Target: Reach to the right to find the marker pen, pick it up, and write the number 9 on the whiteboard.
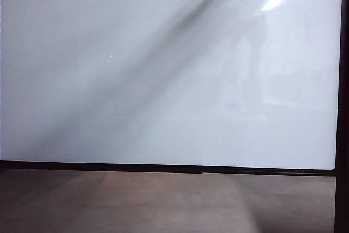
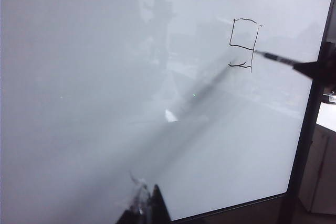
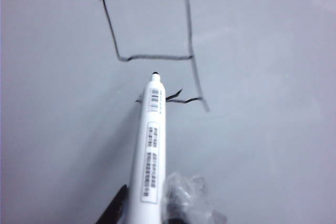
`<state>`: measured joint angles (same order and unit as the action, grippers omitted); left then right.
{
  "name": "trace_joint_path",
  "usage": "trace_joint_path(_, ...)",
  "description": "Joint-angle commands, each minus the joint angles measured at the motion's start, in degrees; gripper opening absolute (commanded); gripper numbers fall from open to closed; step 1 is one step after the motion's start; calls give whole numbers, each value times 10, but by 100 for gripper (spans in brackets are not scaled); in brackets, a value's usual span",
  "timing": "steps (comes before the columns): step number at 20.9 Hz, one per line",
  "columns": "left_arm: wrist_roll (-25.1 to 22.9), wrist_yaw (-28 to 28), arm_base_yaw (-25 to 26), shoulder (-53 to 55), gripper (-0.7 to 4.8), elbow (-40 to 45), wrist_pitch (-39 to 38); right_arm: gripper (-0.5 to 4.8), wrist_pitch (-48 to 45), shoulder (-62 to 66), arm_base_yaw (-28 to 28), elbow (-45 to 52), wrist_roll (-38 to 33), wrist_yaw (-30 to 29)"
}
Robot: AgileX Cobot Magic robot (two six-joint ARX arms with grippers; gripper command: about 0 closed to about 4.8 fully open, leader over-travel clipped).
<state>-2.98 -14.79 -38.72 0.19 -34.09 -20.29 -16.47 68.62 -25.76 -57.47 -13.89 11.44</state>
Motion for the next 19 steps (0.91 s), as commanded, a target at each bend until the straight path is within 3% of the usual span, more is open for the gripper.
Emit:
trace_joint_path(1,0,0,0,1,-5,0,7,-6,25,-35,2,5,2,7)
trace_joint_path(9,0,0,0,1,-5,3,7,-6,90,-153,2,32,20,67)
trace_joint_path(19,0,0,0,1,-5,3,7,-6,124,-211,2,33,34,70)
